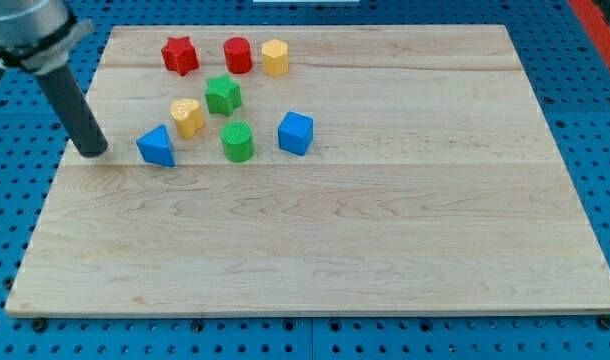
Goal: Move the red star into the group of blocks
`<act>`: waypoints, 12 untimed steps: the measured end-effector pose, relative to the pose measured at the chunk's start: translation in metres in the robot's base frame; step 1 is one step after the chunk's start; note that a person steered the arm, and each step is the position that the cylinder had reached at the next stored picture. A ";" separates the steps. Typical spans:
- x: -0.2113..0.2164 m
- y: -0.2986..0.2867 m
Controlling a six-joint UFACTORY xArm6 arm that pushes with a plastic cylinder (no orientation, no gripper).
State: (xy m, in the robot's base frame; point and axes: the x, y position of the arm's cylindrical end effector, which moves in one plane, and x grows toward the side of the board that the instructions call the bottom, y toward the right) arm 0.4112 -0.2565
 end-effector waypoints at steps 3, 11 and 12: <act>-0.131 -0.022; -0.106 0.136; -0.079 0.136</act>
State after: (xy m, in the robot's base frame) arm 0.3324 -0.1204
